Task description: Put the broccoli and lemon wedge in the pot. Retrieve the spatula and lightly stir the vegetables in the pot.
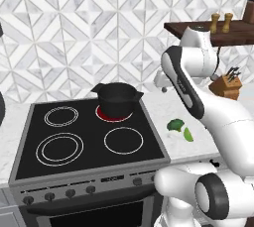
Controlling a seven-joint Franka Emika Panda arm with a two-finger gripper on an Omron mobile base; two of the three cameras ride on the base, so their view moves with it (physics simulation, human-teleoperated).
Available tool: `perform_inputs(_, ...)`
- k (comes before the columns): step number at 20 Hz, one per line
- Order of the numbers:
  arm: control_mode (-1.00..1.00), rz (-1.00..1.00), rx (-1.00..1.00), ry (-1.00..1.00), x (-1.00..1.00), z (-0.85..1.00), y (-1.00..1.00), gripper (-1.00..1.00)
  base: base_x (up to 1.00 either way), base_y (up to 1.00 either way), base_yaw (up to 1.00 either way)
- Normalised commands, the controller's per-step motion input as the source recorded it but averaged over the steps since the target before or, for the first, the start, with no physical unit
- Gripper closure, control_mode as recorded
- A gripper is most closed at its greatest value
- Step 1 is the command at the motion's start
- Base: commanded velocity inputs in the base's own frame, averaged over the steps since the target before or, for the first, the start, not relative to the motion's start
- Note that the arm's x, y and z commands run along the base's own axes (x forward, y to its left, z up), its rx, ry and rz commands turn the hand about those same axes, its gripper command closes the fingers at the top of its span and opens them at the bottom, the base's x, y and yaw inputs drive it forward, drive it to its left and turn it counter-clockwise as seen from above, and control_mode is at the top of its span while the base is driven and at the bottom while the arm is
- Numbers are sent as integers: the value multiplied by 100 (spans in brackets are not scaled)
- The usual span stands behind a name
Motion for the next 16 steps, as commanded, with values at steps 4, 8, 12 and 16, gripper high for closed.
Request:
perform_inputs(4,100,0,0,0,0,0,0,-100,57,-21,0)
perform_inputs(8,-100,0,0,0,9,0,0,-100,51,-3,0)
perform_inputs(12,-100,0,0,0,1,-6,-30,-100,0,0,0)
perform_inputs(16,-100,0,0,0,0,-28,-71,-100,0,0,0)
